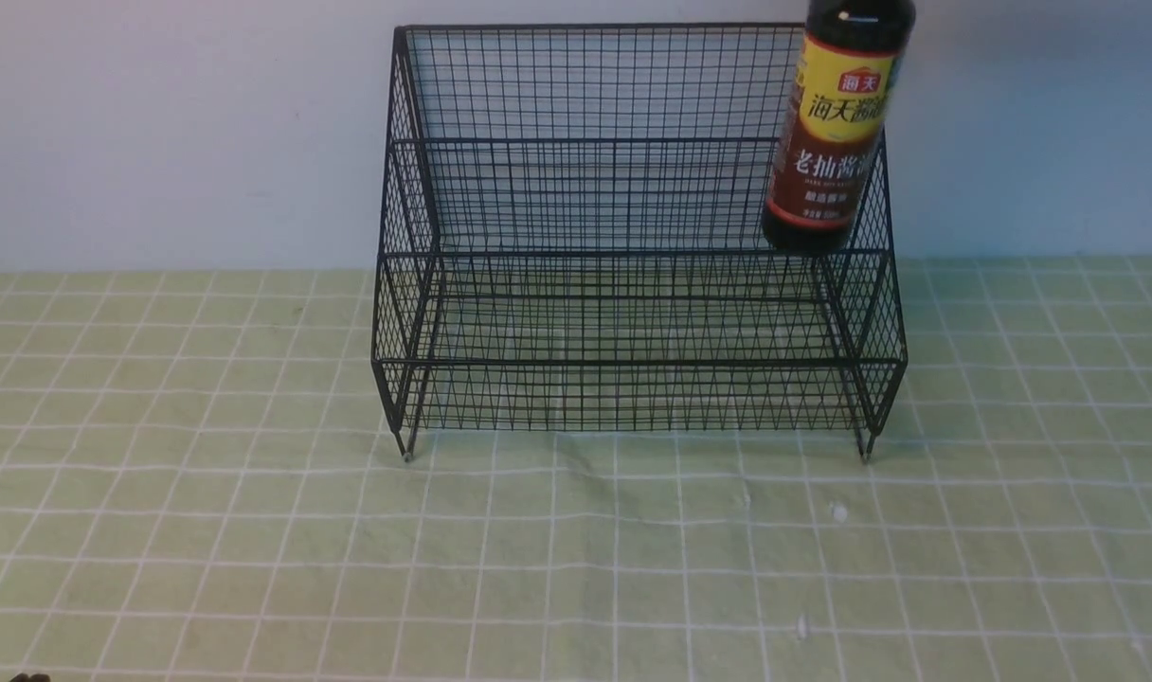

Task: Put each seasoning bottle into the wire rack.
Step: Use the right arm to put the condiment bottle back on the shelf

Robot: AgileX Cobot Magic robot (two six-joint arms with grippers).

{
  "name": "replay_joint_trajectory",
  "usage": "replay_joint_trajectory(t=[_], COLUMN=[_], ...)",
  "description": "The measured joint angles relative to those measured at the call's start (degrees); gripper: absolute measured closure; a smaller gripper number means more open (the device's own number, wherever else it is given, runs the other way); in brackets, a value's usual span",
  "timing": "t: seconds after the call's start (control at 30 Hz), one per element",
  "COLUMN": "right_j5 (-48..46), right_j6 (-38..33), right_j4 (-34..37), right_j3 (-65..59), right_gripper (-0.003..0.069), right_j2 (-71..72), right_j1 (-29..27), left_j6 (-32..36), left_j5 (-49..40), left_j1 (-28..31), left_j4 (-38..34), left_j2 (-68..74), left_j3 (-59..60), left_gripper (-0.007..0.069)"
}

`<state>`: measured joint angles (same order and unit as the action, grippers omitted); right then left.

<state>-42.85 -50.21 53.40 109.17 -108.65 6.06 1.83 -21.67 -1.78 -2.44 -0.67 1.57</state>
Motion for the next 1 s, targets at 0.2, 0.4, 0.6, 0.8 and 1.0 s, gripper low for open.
replay_joint_trajectory(t=[0.2,0.4,0.6,0.8,1.0], right_j5=[-5.79,-11.69,-14.10,-14.12,-15.08], right_j6=[0.00,0.05,4.39,9.33,10.53], right_j4=[-4.57,-8.85,-12.41,-14.12,-12.52], right_j3=[0.00,0.00,0.11,0.70,0.75], right_gripper=[0.0392,0.0392,0.0392,0.0392,0.0325], right_j2=[-2.08,-2.81,-4.23,-4.86,-4.86], right_j1=[0.00,0.00,0.00,0.00,0.00], left_j6=[0.00,0.00,0.00,0.00,0.00], left_j5=[0.00,0.00,-0.05,-0.05,-0.05], left_j1=[0.00,0.00,0.00,0.00,0.00], left_j4=[0.00,0.00,0.00,0.00,0.00], left_j2=[0.00,0.00,0.00,0.00,0.00], left_j3=[0.00,0.00,0.00,0.00,0.00], left_gripper=[0.0629,0.0629,0.0629,0.0629,0.0629])
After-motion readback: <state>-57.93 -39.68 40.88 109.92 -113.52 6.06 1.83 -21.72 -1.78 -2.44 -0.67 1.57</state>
